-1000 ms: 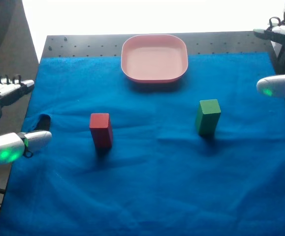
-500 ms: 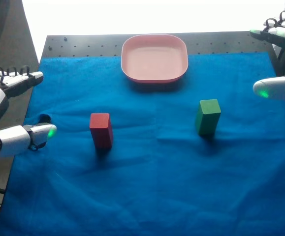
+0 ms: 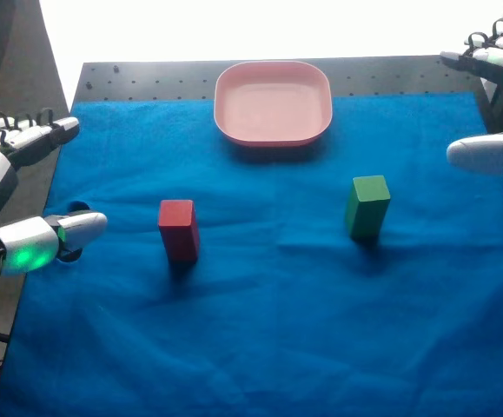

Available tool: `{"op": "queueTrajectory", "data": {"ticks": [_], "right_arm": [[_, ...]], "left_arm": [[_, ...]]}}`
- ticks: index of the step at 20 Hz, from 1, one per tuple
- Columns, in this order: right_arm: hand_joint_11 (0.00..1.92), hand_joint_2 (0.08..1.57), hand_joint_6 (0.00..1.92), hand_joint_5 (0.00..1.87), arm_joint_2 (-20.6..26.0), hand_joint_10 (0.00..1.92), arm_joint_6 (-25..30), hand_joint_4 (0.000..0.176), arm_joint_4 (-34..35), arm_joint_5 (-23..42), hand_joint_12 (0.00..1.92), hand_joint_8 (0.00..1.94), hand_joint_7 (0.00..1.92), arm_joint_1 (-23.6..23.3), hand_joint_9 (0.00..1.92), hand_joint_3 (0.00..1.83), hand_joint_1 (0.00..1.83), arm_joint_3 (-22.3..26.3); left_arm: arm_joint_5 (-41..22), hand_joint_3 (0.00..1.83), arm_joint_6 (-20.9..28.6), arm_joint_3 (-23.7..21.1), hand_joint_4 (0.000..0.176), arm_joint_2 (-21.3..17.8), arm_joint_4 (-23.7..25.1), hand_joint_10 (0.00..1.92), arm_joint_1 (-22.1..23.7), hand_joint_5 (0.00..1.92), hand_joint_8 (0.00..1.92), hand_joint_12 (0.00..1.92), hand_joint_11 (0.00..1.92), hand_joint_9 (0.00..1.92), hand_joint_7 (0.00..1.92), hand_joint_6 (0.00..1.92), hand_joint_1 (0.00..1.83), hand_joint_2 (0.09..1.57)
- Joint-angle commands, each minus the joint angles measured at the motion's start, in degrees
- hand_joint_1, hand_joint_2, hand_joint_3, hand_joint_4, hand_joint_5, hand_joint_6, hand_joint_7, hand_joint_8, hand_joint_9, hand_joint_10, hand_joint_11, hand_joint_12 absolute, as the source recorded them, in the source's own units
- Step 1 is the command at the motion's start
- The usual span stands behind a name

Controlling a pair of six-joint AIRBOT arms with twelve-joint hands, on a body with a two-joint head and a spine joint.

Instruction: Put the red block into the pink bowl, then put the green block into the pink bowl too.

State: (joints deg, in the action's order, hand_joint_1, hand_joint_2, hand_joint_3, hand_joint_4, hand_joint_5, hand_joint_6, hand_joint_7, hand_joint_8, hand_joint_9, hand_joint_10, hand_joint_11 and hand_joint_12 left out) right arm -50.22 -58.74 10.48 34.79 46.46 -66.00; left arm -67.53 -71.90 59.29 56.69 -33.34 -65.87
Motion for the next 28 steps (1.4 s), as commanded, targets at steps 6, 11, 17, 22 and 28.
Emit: {"op": "queueTrajectory", "data": {"ticks": [6, 11, 17, 22, 28], "right_arm": [[0.00, 0.99, 0.00, 0.03, -0.47, 0.00, 0.04, 0.056, 0.35, 6.81, 0.17, 0.00, 0.07, -0.46, 0.02, 0.00, 0.00, -0.64], [0.00, 1.02, 0.01, 0.03, -0.70, 0.00, 0.04, 0.063, 0.35, 6.81, 0.12, 0.01, 0.06, -0.45, 0.01, 0.00, 0.01, -0.72], [0.00, 0.97, 0.00, 0.04, -1.10, 0.00, 0.05, 0.119, 0.37, 6.81, 0.03, 0.00, 0.03, -0.45, 0.00, 0.00, 0.04, -0.87], [0.02, 1.01, 0.00, 0.04, -1.24, 0.00, 0.05, 0.097, 0.38, 6.81, 0.02, 0.01, 0.03, -0.45, 0.00, 0.01, 0.04, -0.88], [0.03, 1.01, 0.01, 0.03, -1.28, 0.00, 0.05, 0.116, 0.38, 6.81, 0.01, 0.01, 0.04, -0.46, 0.01, 0.01, 0.01, -0.88]], "left_arm": [[-9.12, 0.00, 0.42, -1.13, 0.034, 0.19, 3.32, 0.01, 0.58, 0.36, 0.00, 0.62, 0.00, 0.35, 0.44, 0.00, 0.48, 1.01], [-11.46, 0.00, 3.17, -1.72, 0.038, 0.40, 5.74, 0.00, 0.58, 0.34, 0.00, 0.47, 0.00, 0.31, 0.38, 0.00, 0.48, 0.99], [-12.58, 0.00, 3.92, -2.29, 0.009, 0.98, 7.55, 0.00, 0.58, 0.32, 0.00, 0.71, 0.00, 0.42, 0.45, 0.00, 0.60, 0.95], [-12.84, 0.00, 4.08, -2.86, 0.000, 1.33, 9.52, 0.00, 0.58, 0.33, 0.00, 0.82, 0.11, 0.45, 0.42, 0.00, 0.72, 0.88], [-11.59, 0.00, 4.35, -2.88, 0.000, 2.05, 11.81, 0.00, 1.30, 0.31, 0.00, 0.79, 0.11, 0.42, 0.37, 0.00, 0.69, 0.84]]}}
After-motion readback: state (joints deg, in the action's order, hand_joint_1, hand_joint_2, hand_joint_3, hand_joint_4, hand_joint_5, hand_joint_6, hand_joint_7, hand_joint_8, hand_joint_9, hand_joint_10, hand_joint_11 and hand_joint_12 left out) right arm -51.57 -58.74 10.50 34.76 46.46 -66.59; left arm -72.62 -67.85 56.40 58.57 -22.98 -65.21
